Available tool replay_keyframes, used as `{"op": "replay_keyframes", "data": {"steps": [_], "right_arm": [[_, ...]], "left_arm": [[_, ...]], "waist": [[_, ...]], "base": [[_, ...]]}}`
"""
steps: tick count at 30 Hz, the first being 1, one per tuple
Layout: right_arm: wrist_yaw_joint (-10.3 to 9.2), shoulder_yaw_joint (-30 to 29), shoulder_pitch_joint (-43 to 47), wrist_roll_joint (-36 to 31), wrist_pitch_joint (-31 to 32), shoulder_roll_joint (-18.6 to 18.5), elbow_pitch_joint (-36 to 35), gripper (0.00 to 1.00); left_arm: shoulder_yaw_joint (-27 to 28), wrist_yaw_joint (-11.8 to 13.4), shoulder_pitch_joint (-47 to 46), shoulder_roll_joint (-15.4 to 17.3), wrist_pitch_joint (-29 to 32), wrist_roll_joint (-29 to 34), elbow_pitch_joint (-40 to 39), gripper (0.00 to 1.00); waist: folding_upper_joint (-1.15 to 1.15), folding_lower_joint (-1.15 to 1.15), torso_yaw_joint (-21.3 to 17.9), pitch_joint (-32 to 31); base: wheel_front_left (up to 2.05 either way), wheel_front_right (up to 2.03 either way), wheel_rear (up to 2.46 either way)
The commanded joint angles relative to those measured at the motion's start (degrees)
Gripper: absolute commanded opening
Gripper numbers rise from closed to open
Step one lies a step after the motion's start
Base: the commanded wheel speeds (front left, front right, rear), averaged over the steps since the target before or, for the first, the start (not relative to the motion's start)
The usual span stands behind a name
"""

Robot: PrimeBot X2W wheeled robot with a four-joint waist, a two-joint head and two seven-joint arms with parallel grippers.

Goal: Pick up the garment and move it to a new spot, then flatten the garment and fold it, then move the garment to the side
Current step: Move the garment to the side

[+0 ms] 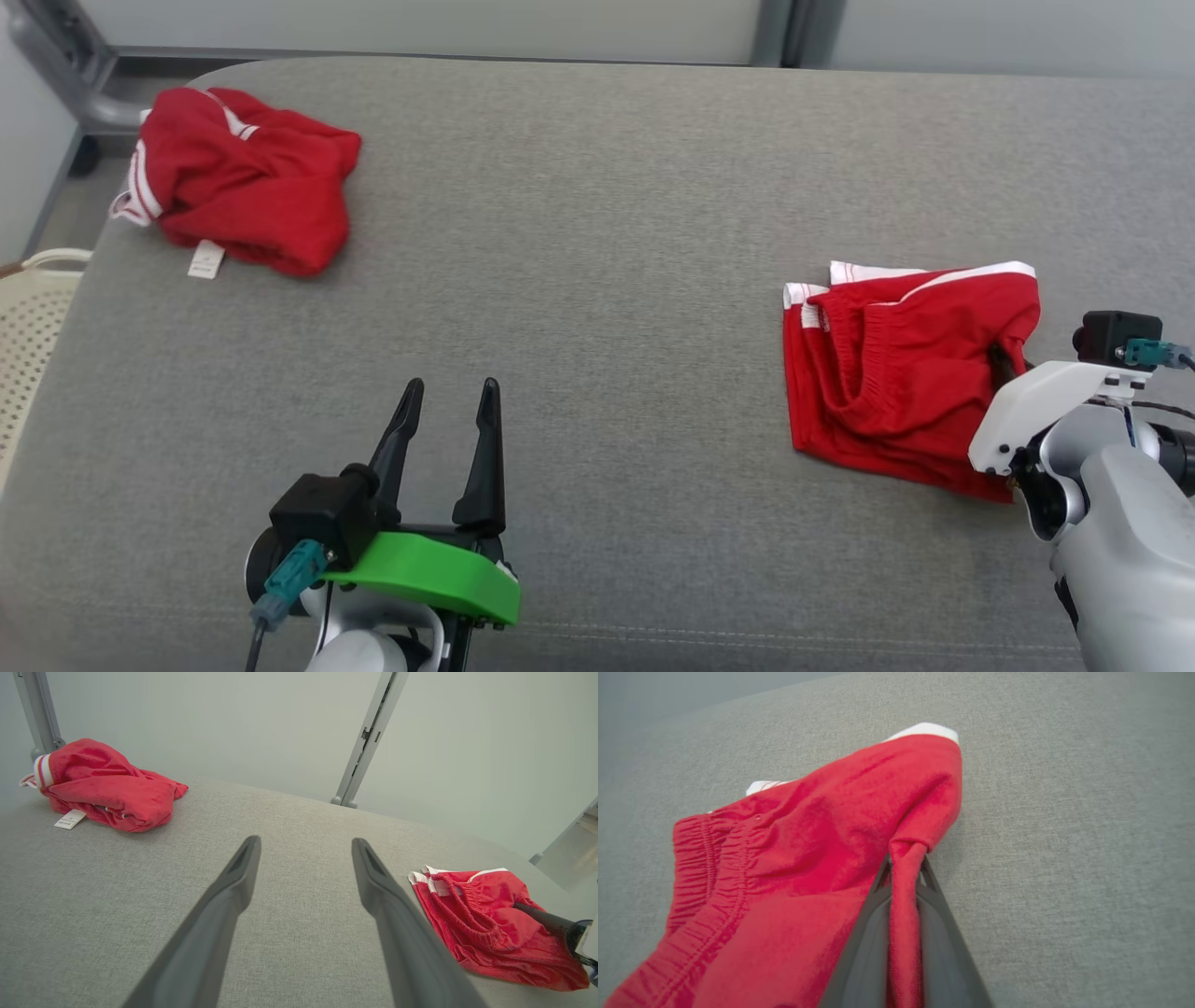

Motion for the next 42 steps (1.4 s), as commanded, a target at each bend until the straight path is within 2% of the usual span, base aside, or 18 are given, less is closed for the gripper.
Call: {"op": "replay_keyframes", "data": {"steps": [1, 7, 11, 14, 20, 25, 29, 36, 42], "right_arm": [[-0.10, 0.4, -1.1, 0.0, -0.5, -0.5, 0.3, 0.00], [-0.10, 2.3, -4.8, 0.1, -0.6, -0.3, 1.0, 0.00], [-0.10, 3.6, -7.7, 0.3, -0.9, 0.3, 2.1, 0.00], [-0.10, 4.2, -9.9, 0.5, -1.4, 0.6, 3.4, 0.00], [-0.10, 4.9, -13.7, 0.8, -2.8, 1.0, 5.9, 0.00], [-0.10, 5.5, -18.0, 0.3, -4.3, -0.4, 8.3, 0.00], [-0.10, 5.4, -21.4, 0.0, -5.5, -2.6, 10.3, 0.00], [-0.10, 5.5, -27.4, -1.9, -7.3, -8.7, 13.6, 0.00], [-0.10, 6.4, -31.4, -3.4, -7.9, -11.9, 16.1, 0.00]], "left_arm": [[-0.4, 0.0, -0.9, 0.2, 0.2, 0.3, -0.3, 1.00], [-0.1, 0.4, -1.8, 0.8, 1.0, 0.7, -1.3, 1.00], [-0.4, 0.4, -2.7, 1.1, 1.6, 0.9, -1.7, 1.00], [-0.6, 0.4, -3.5, 1.4, 2.0, 1.2, -2.0, 1.00], [-0.7, 0.7, -4.7, 2.1, 2.7, 1.9, -3.0, 1.00], [-0.9, 1.2, -6.2, 2.9, 4.0, 3.1, -5.6, 1.00], [-0.8, 1.7, -7.3, 4.0, 5.2, 4.0, -8.3, 1.00], [-1.3, 2.6, -9.2, 5.7, 7.8, 6.0, -12.3, 1.00], [-2.0, 3.1, -10.8, 6.6, 10.0, 7.4, -14.7, 1.00]], "waist": [[-0.01, 0.00, -7.3, 0.5], [-0.01, 0.00, -16.0, 2.2], [-0.01, 0.00, -19.6, 3.6], [-0.01, 0.00, -20.9, 4.6], [-0.01, 0.00, -21.3, 6.5], [-0.01, 0.00, -20.7, 8.8], [-0.01, 0.00, -20.2, 11.1], [-0.01, 0.00, -19.0, 15.5], [-0.01, 0.00, -18.0, 19.1]], "base": [[0.00, 0.00, 0.00], [0.00, 0.00, 0.00], [0.00, 0.00, 0.00], [0.00, 0.00, 0.00], [0.00, 0.00, 0.00], [0.00, 0.00, 0.00], [0.00, 0.00, 0.00], [0.00, 0.00, 0.00], [0.00, 0.00, 0.00]]}}
